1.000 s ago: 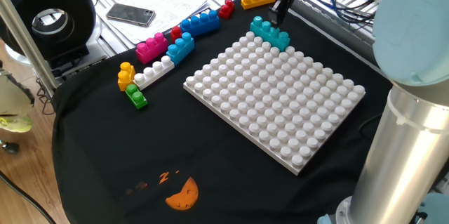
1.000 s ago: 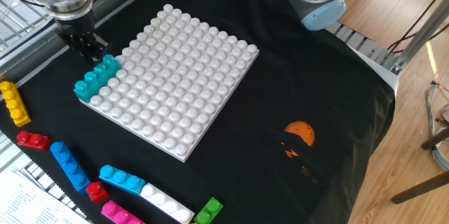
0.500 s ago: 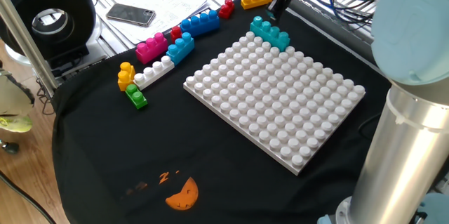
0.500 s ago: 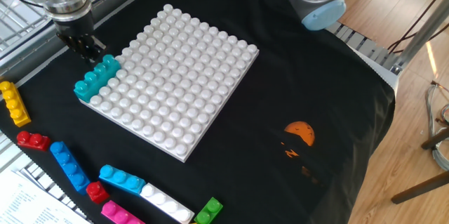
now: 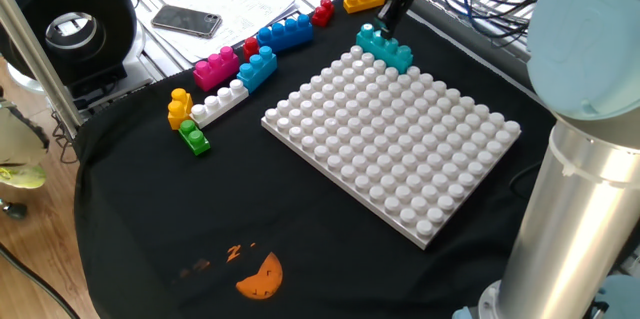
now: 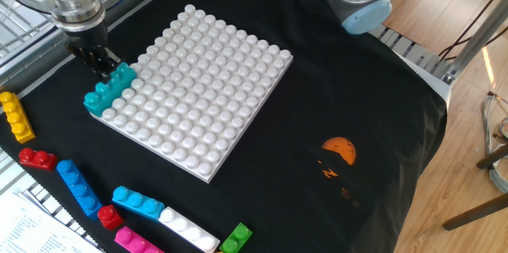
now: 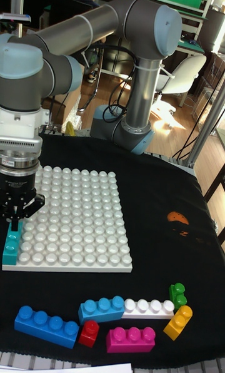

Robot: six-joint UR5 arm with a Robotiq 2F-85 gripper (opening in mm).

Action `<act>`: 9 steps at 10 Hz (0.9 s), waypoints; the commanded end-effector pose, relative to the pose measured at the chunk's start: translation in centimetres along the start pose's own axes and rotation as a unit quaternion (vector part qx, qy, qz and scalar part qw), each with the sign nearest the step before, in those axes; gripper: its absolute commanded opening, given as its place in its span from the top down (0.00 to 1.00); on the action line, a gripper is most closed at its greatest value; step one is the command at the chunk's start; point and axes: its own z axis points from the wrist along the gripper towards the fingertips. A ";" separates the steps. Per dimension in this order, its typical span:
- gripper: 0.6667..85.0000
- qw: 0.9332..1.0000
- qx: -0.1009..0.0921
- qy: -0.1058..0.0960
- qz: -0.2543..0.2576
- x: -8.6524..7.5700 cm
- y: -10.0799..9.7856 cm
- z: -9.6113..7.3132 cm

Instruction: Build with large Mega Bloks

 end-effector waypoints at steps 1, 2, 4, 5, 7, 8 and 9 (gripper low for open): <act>0.99 1.000 -0.002 -0.005 0.004 -0.3 0.0 0.3; 0.99 1.000 -0.002 -0.005 0.004 -0.2 0.0 0.2; 0.91 1.000 -0.003 0.001 -0.006 -0.1 -0.1 -1.3; 0.72 1.000 -0.012 0.004 -0.024 -0.4 -0.2 -1.8; 0.54 0.998 -0.010 -0.002 -0.066 -1.6 -0.3 -1.9; 0.51 0.996 -0.010 -0.003 -0.091 -2.3 0.2 -1.9; 0.49 0.992 -0.011 -0.005 -0.123 -3.4 0.9 -2.0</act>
